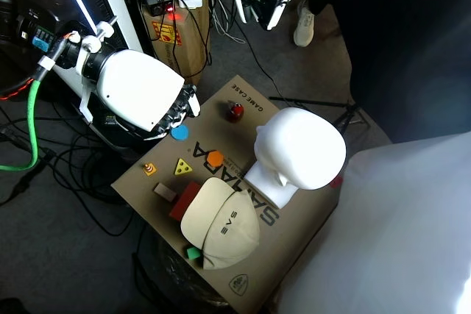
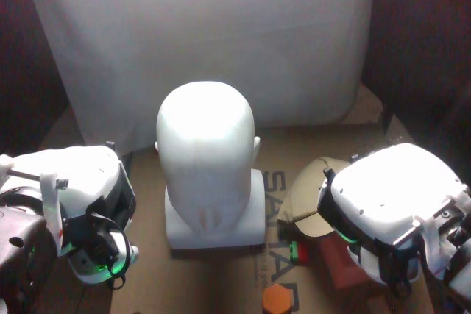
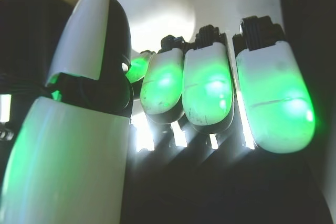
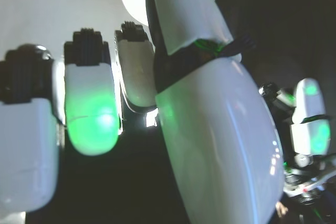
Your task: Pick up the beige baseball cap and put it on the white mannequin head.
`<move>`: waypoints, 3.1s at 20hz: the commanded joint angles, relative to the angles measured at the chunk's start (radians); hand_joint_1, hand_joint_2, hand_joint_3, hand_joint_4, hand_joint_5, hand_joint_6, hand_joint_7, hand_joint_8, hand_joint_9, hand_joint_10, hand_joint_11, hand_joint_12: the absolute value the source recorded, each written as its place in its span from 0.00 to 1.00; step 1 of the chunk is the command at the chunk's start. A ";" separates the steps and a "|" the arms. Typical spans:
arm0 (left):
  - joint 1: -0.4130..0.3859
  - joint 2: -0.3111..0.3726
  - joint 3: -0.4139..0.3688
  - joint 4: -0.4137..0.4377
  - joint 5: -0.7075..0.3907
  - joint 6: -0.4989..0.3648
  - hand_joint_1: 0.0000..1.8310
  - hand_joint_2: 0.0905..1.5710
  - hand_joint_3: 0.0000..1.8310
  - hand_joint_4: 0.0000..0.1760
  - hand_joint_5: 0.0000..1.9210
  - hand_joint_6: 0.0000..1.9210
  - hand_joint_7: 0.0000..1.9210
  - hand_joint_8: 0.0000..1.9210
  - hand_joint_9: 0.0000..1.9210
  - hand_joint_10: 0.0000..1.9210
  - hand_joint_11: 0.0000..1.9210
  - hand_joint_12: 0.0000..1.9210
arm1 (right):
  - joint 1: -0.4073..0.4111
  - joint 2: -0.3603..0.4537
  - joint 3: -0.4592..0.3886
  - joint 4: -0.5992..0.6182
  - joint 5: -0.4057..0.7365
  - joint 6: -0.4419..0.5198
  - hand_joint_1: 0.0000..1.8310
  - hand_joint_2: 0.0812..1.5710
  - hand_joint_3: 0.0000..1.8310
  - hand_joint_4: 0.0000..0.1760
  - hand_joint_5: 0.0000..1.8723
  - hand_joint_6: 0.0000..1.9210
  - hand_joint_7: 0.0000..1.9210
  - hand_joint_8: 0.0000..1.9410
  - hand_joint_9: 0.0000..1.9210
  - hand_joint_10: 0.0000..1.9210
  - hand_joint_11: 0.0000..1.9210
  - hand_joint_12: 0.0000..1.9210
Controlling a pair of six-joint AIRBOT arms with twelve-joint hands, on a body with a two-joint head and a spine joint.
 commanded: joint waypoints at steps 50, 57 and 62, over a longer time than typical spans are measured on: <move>0.579 -0.441 0.355 0.696 -0.460 -0.763 0.00 0.70 0.00 0.00 0.02 0.00 0.00 0.00 0.00 0.00 0.01 0.00 | -0.193 -0.400 0.794 -0.053 -0.154 0.143 0.62 0.72 0.00 0.00 0.08 0.00 0.08 0.00 0.06 0.00 0.00 0.18; 0.596 -0.450 0.370 0.726 -0.460 -0.786 0.00 0.70 0.00 0.00 0.03 0.01 0.00 0.00 0.00 0.00 0.02 0.01 | -0.186 -0.495 0.932 -0.195 -0.171 0.259 0.62 0.72 0.00 0.00 0.08 0.00 0.08 0.00 0.06 0.00 0.00 0.21; 0.608 -0.459 0.409 0.781 -0.461 -0.804 0.00 0.70 0.00 0.00 0.03 0.01 0.00 0.00 0.00 0.00 0.01 0.01 | -0.169 -0.526 0.986 -0.173 -0.202 0.264 0.61 0.72 0.00 0.00 0.08 0.00 0.09 0.00 0.07 0.00 0.00 0.23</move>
